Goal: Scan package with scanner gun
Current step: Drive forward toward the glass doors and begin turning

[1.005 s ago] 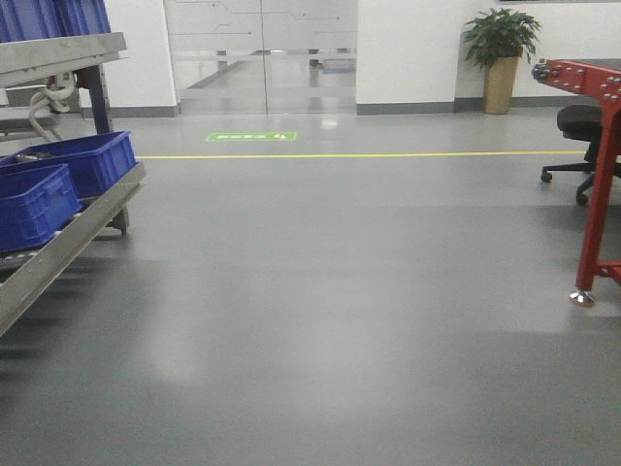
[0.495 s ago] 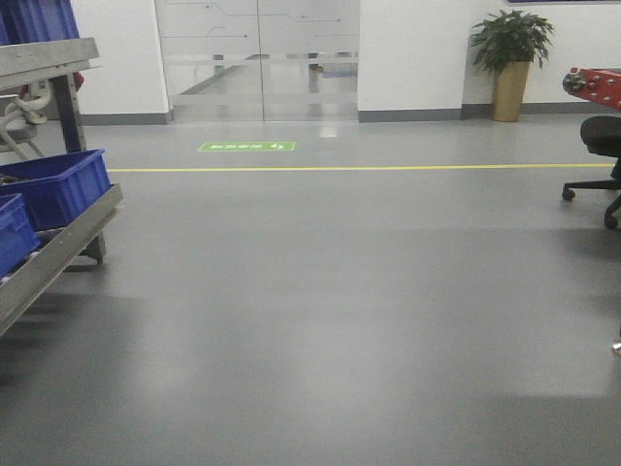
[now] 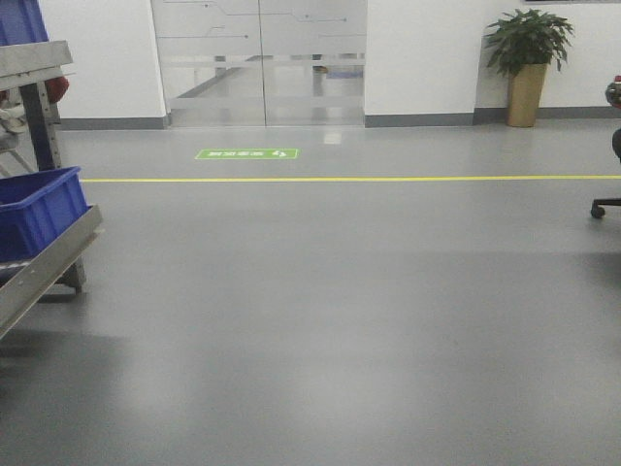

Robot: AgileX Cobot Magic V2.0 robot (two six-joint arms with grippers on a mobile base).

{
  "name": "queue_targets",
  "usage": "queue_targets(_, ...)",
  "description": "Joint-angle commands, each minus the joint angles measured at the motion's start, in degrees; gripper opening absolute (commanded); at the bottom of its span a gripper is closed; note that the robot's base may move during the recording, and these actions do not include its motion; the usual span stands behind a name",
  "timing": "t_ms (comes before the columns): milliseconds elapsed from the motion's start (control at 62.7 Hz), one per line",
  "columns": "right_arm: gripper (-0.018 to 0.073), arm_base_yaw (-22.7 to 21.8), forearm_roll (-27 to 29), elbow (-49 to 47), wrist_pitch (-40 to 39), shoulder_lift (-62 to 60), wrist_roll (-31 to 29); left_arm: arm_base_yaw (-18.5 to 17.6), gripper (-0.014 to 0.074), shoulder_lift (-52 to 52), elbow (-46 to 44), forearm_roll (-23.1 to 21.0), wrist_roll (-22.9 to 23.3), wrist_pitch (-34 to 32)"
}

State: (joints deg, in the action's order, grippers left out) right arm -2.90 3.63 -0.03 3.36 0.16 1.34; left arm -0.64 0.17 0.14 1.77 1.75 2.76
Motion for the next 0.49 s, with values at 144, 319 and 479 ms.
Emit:
queue_targets(144, -0.0165, -0.70, 0.15, 0.03, -1.26, -0.16, 0.09, 0.89, -0.0111, -0.17, -0.14, 0.15, 0.17, -0.73)
queue_targets(319, -0.0165, -0.70, 0.15, 0.03, -1.26, -0.16, 0.09, 0.89, -0.0111, -0.17, -0.14, 0.15, 0.17, -0.73)
queue_targets(479, -0.0165, -0.70, 0.15, 0.03, -1.26, -0.16, 0.09, 0.89, -0.0111, -0.17, -0.14, 0.15, 0.17, -0.73)
